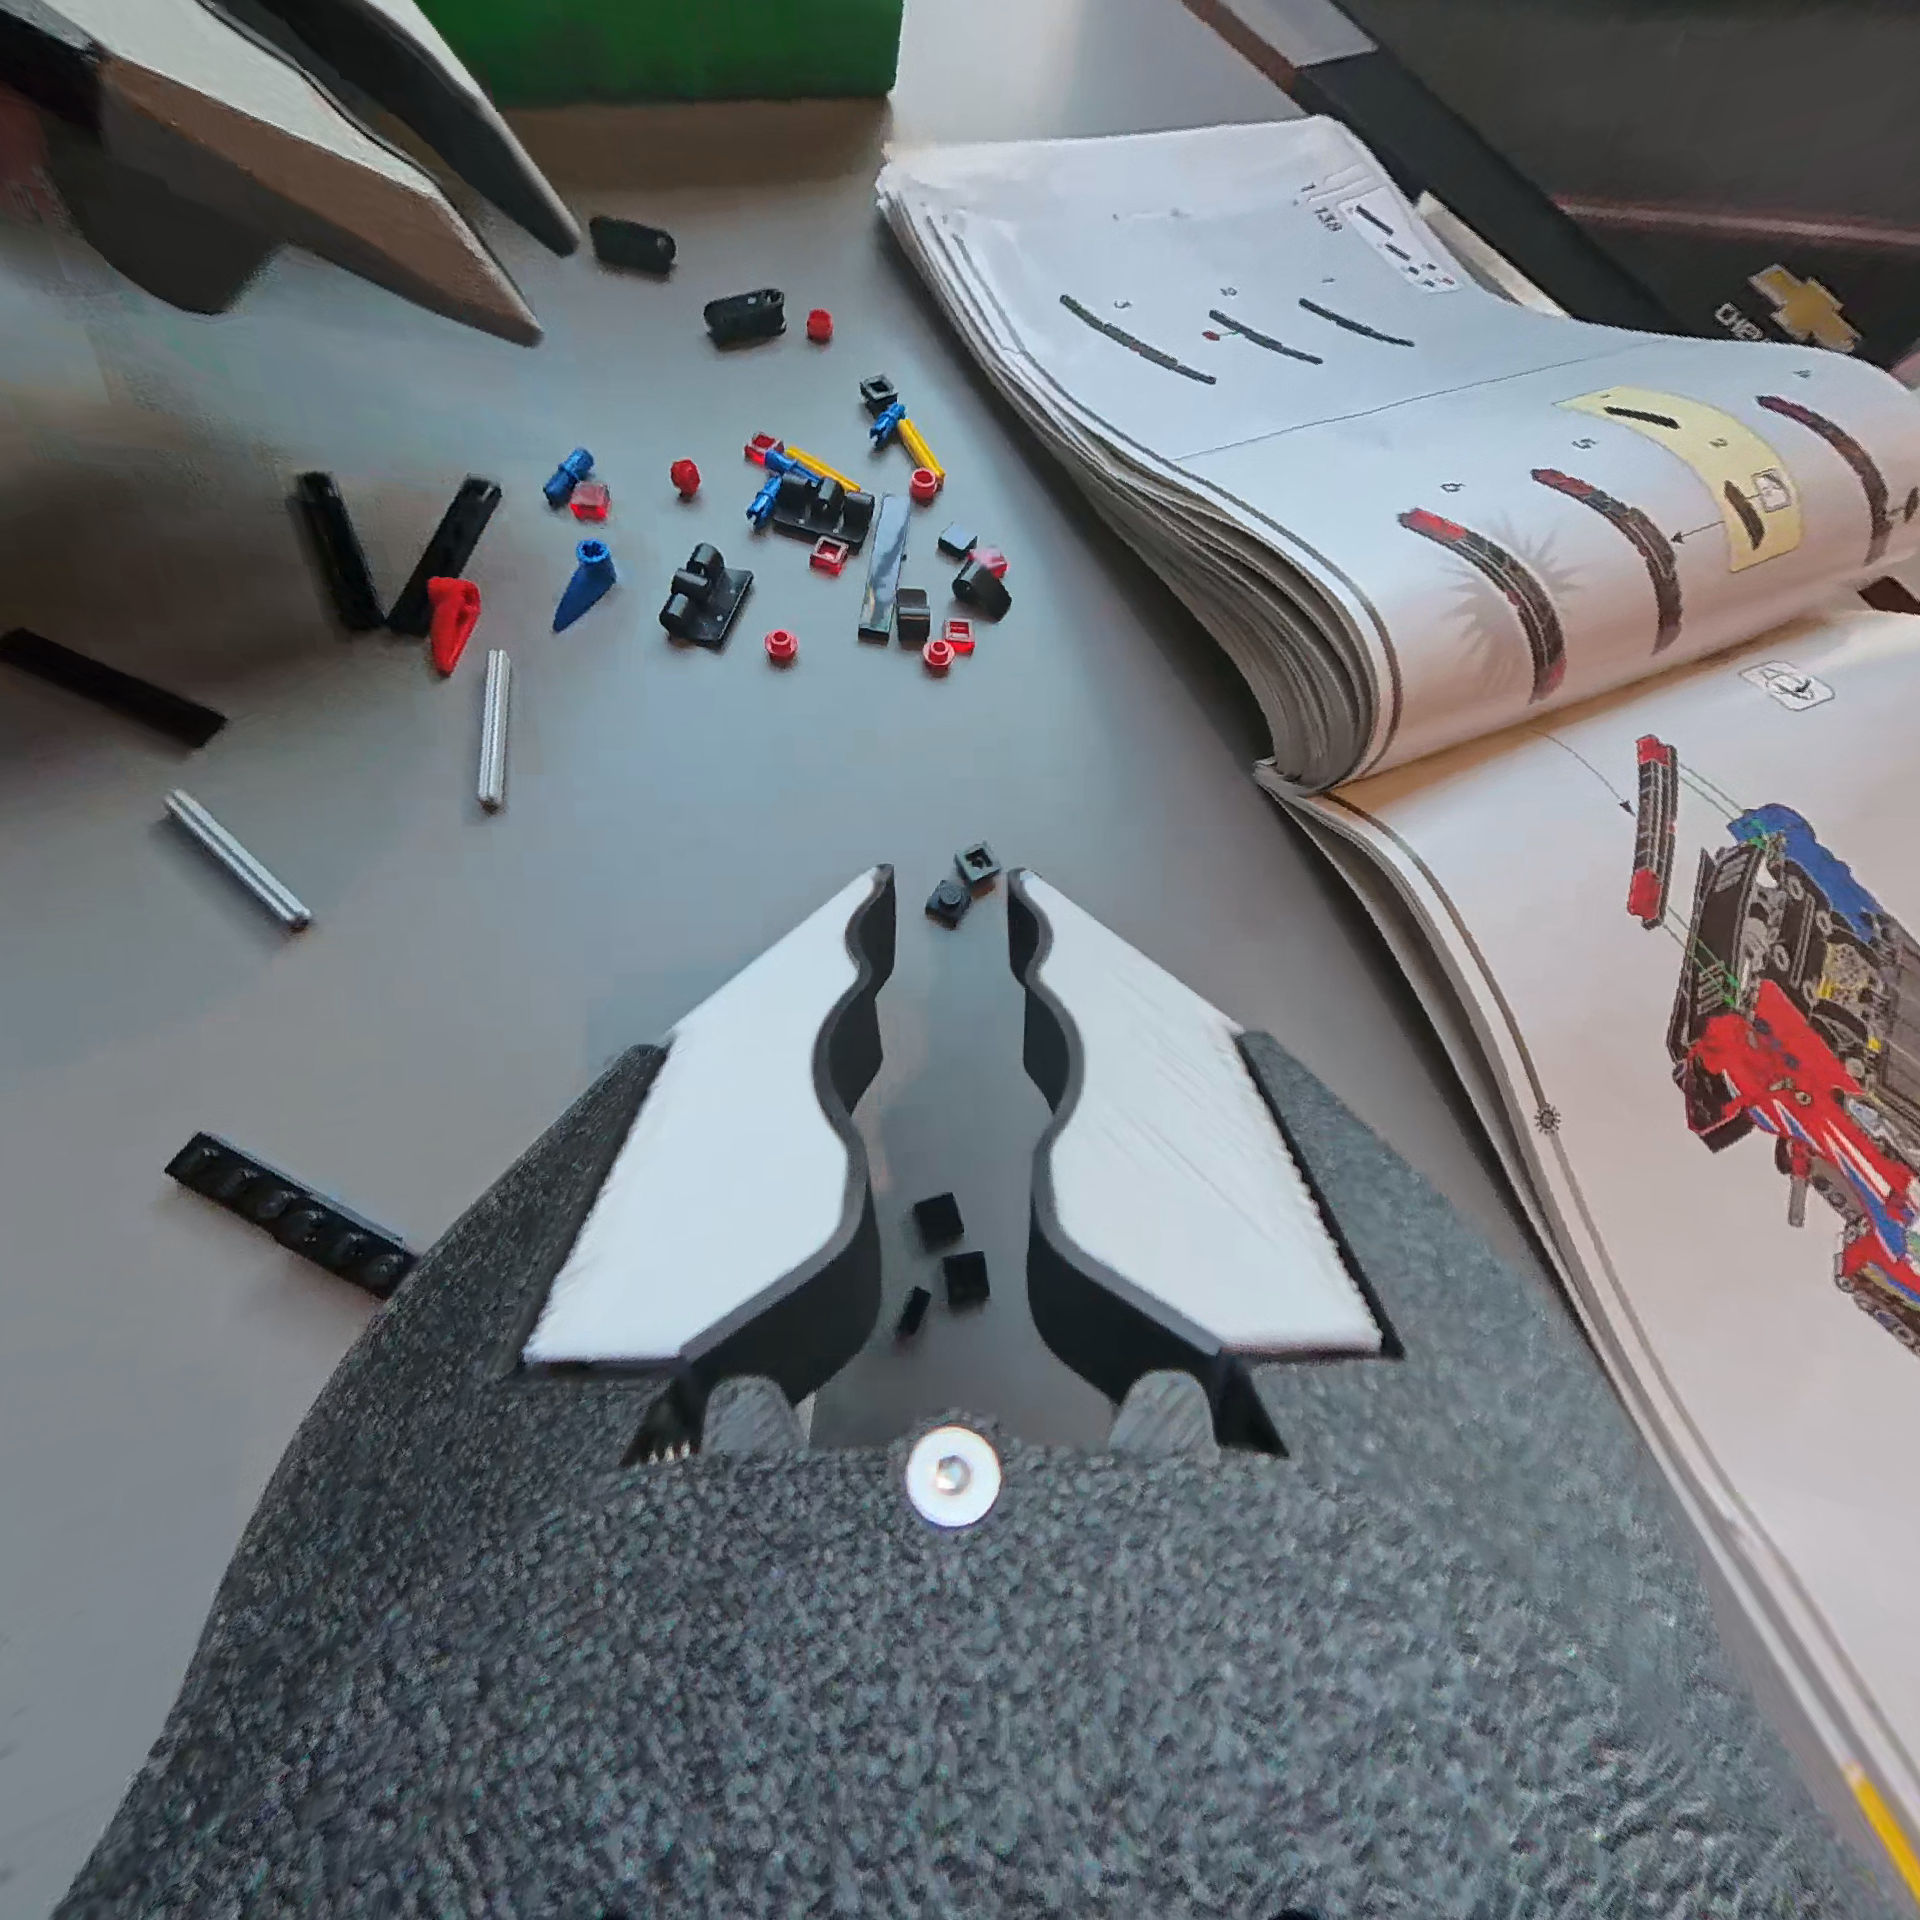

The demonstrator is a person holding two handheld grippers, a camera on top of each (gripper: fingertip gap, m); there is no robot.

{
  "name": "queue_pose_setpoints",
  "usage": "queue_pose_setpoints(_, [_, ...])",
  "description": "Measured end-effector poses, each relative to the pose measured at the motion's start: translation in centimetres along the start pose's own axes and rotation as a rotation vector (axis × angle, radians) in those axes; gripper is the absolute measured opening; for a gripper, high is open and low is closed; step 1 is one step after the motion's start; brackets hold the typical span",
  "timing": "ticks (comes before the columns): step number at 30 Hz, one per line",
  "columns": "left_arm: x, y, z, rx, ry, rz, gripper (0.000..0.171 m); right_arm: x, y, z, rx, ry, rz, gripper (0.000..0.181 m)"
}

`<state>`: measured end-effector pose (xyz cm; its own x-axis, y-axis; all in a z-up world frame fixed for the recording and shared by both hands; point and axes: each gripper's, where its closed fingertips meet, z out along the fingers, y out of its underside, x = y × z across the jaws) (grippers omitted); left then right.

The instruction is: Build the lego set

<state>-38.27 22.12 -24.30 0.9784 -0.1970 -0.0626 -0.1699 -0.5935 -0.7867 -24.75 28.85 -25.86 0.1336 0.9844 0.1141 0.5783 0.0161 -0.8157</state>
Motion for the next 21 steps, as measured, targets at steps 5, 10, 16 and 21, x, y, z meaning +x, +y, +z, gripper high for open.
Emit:
queue_pose_setpoints(5, [-1.9, -2.2, 3.6, -0.061, 0.015, 0.083, 0.021, 0.2, -0.3, -0.3, 0.035, -0.007, 0.021, 0.022])
queue_pose_setpoints(10, [-2.7, -1.6, 6.5, -0.192, 0.078, 0.396, 0.015, -0.5, -0.5, -0.9, 0.057, -0.040, 0.005, 0.022])
queue_pose_setpoints(16, [-3.2, -1.4, 7.7, -0.262, 0.101, 0.458, 0.014, -0.8, -0.7, -1.5, 0.072, -0.055, -0.003, 0.022])
queue_pose_setpoints(21, [-3.3, -0.9, 8.0, -0.271, 0.132, 0.393, 0.000, -0.6, -1.0, -2.0, 0.086, -0.056, 0.000, 0.022])
